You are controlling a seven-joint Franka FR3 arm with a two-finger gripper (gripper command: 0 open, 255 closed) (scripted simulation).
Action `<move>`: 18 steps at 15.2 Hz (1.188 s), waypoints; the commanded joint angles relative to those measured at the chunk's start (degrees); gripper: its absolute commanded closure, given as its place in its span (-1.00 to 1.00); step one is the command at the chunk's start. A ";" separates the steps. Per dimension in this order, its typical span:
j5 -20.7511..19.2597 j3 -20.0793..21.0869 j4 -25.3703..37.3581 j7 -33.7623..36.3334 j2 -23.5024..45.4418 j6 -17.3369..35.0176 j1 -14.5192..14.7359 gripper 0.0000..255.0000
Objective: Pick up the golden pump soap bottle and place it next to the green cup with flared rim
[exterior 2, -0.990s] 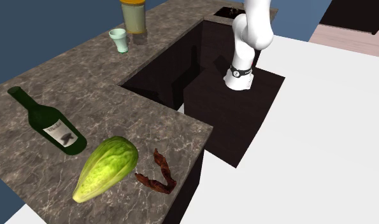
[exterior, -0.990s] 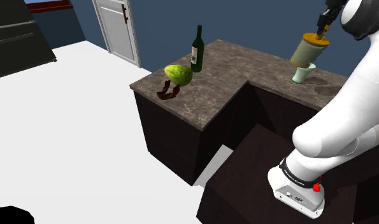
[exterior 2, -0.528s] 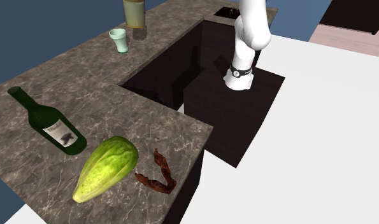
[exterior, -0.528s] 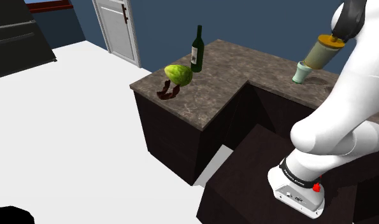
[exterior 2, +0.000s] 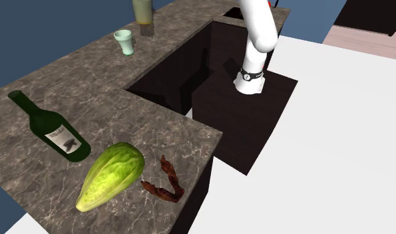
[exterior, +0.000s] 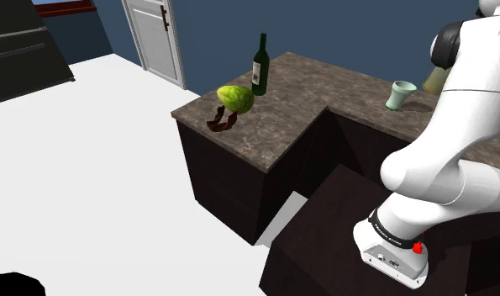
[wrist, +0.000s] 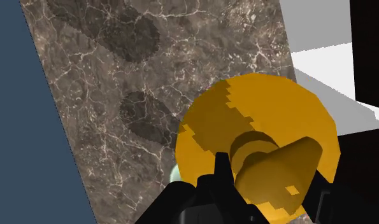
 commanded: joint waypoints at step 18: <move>-1.85 -0.44 -21.49 -0.05 -3.90 17.28 5.09 1.00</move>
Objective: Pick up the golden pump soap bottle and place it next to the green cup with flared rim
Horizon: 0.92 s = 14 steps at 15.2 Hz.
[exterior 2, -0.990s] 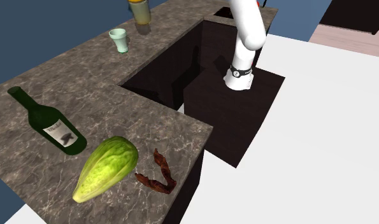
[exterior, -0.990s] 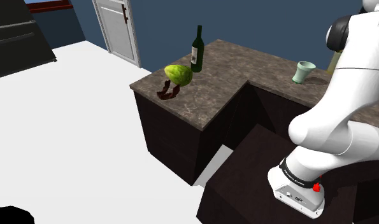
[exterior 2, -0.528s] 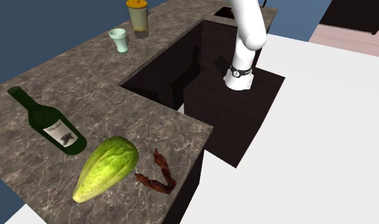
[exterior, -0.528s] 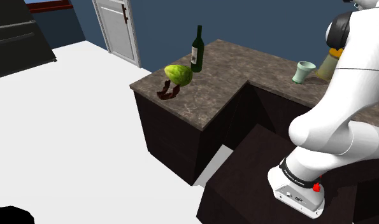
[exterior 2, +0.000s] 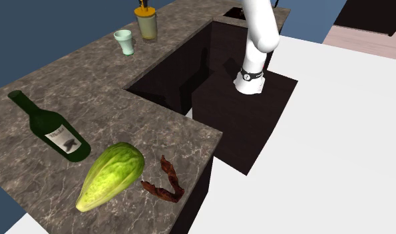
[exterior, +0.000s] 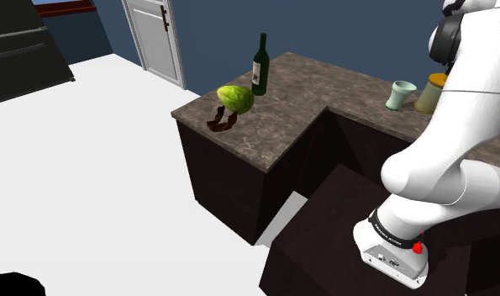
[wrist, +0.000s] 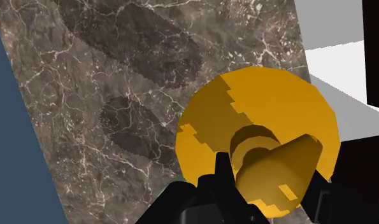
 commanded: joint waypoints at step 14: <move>0.73 0.65 -10.66 -0.20 0.82 11.24 1.31 1.00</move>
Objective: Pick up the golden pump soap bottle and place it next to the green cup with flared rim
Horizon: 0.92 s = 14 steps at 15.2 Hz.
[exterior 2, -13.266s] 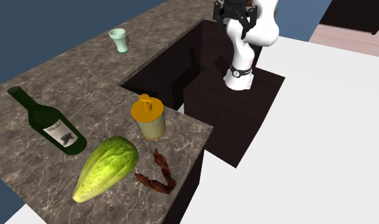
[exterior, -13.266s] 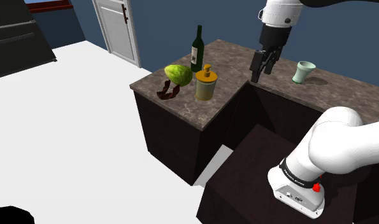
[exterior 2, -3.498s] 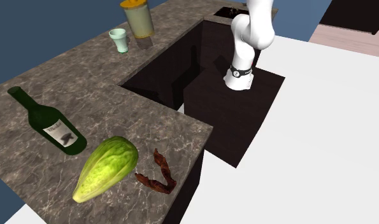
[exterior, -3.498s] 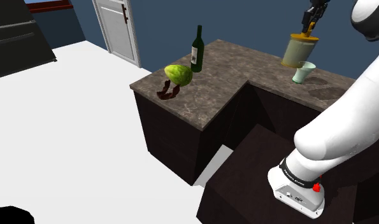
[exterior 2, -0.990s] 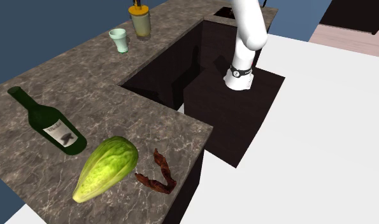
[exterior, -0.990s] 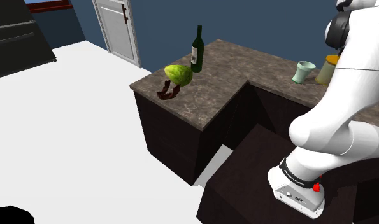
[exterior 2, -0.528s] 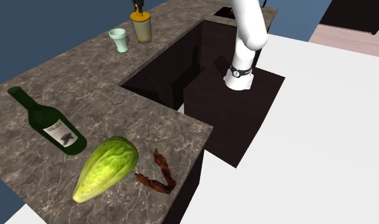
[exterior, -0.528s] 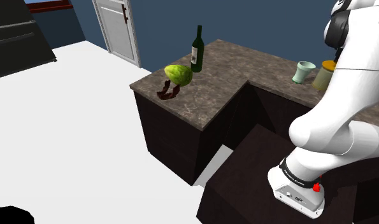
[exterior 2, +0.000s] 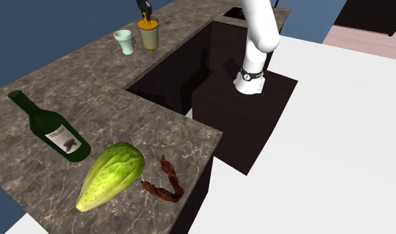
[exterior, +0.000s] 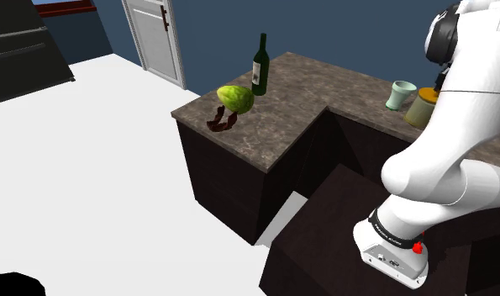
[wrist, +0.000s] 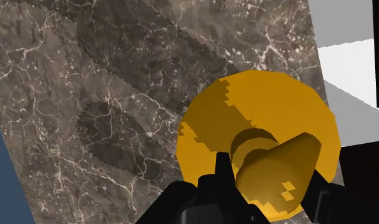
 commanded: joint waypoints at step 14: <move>0.78 0.50 -2.86 -0.23 1.19 3.95 0.02 -1.00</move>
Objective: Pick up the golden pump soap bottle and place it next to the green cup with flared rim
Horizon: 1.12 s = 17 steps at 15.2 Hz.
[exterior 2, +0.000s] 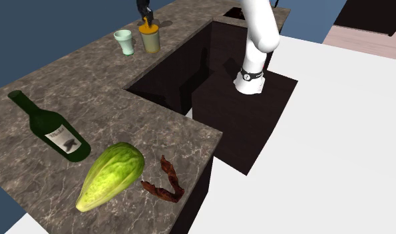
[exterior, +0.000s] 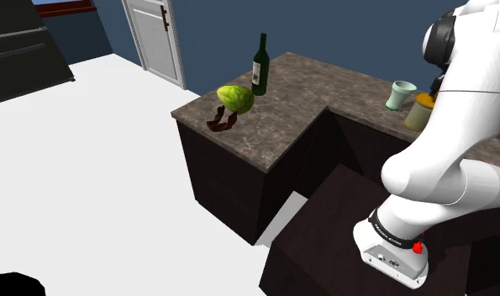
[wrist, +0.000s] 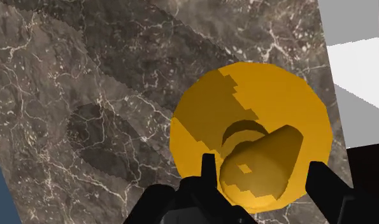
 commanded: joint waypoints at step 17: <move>-1.78 -0.94 2.93 1.05 -2.90 -5.65 1.03 -1.00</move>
